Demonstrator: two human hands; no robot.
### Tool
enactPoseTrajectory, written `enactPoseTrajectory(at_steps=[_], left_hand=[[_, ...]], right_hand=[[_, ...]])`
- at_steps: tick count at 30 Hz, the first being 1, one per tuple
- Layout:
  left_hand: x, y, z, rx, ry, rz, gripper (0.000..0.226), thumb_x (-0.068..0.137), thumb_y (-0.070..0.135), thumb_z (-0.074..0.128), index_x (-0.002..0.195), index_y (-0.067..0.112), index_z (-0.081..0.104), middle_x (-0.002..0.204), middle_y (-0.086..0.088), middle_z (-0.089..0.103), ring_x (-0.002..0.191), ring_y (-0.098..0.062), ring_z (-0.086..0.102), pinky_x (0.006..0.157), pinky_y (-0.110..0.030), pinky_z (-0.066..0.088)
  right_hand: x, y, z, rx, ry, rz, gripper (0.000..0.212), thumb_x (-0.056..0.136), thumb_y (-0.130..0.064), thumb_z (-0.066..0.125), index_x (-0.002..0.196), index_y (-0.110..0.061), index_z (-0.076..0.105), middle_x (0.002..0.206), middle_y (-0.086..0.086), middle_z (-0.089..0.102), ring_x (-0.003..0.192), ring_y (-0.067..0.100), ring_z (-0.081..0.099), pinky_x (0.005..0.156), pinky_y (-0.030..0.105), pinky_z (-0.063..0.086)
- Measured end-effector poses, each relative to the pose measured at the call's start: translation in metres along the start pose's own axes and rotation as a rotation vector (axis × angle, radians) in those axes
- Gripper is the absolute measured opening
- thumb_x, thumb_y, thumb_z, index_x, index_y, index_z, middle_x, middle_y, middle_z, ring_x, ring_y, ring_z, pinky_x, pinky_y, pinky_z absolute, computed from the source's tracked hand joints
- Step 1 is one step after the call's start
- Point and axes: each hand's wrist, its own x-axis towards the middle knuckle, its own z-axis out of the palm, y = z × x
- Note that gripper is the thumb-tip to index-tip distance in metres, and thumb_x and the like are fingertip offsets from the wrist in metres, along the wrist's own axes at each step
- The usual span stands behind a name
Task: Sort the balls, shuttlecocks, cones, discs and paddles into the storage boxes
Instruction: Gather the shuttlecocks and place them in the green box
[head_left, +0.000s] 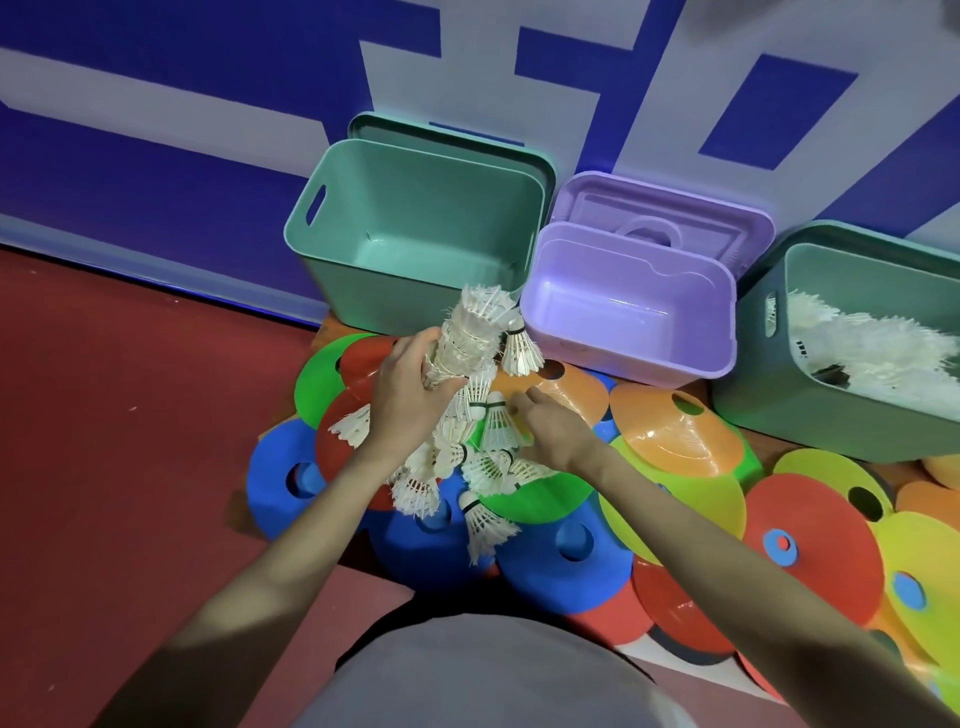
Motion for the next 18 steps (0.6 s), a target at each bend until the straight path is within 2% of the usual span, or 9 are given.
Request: enactPoseTrajectory(at_steps=[3, 7, 10, 14, 16, 18], left_hand=[[-0.001, 0.006, 0.002, 0.014, -0.008, 0.048, 0.058, 0.076, 0.019, 0.08, 0.129, 0.014, 0.055, 0.099, 0.007, 0.049, 0.08, -0.013, 0.046, 0.07, -0.027, 0.04], [-0.002, 0.014, 0.01, 0.03, -0.023, 0.086, 0.06, 0.076, 0.019, 0.08, 0.13, 0.015, 0.055, 0.101, 0.007, 0.05, 0.079, -0.013, 0.046, 0.069, -0.025, 0.039], [-0.003, 0.023, 0.02, 0.024, -0.051, 0.105, 0.058, 0.076, 0.018, 0.08, 0.129, 0.016, 0.056, 0.105, 0.004, 0.054, 0.087, -0.016, 0.05, 0.076, -0.029, 0.042], [-0.001, 0.04, 0.04, 0.037, -0.102, 0.149, 0.06, 0.074, 0.023, 0.081, 0.129, 0.019, 0.056, 0.118, -0.001, 0.06, 0.104, -0.023, 0.057, 0.088, -0.043, 0.05], [-0.001, 0.053, 0.052, 0.062, -0.121, 0.172, 0.061, 0.074, 0.022, 0.082, 0.129, 0.017, 0.057, 0.12, -0.002, 0.061, 0.107, -0.023, 0.057, 0.09, -0.043, 0.049], [-0.002, 0.066, 0.066, 0.074, -0.126, 0.199, 0.061, 0.073, 0.019, 0.082, 0.128, 0.016, 0.058, 0.12, -0.004, 0.061, 0.107, -0.025, 0.057, 0.091, -0.04, 0.049]], right_hand=[[0.001, 0.005, 0.001, -0.003, 0.088, 0.008, 0.032, 0.084, -0.023, 0.063, 0.109, -0.011, 0.049, 0.103, 0.008, 0.06, 0.092, 0.029, 0.057, 0.07, 0.038, 0.049], [-0.006, 0.02, -0.005, 0.079, 0.308, 0.122, 0.007, 0.086, -0.013, 0.051, 0.087, -0.009, 0.057, 0.083, 0.008, 0.066, 0.077, 0.029, 0.06, 0.06, 0.036, 0.047], [-0.022, 0.038, -0.019, 0.331, 0.542, 0.271, 0.008, 0.085, -0.012, 0.055, 0.08, -0.008, 0.059, 0.073, 0.006, 0.065, 0.066, 0.024, 0.057, 0.055, 0.03, 0.039], [-0.063, 0.063, -0.05, 0.689, 0.921, 0.438, 0.01, 0.088, -0.011, 0.056, 0.081, -0.004, 0.059, 0.065, 0.005, 0.06, 0.061, 0.021, 0.054, 0.057, 0.031, 0.039], [-0.087, 0.077, -0.069, 0.827, 1.042, 0.45, 0.009, 0.087, -0.01, 0.057, 0.08, -0.008, 0.061, 0.063, 0.003, 0.06, 0.059, 0.02, 0.059, 0.058, 0.03, 0.046], [-0.113, 0.09, -0.087, 0.97, 1.104, 0.432, 0.009, 0.086, -0.006, 0.058, 0.079, -0.007, 0.063, 0.058, 0.0, 0.06, 0.053, 0.01, 0.058, 0.053, 0.026, 0.047]])
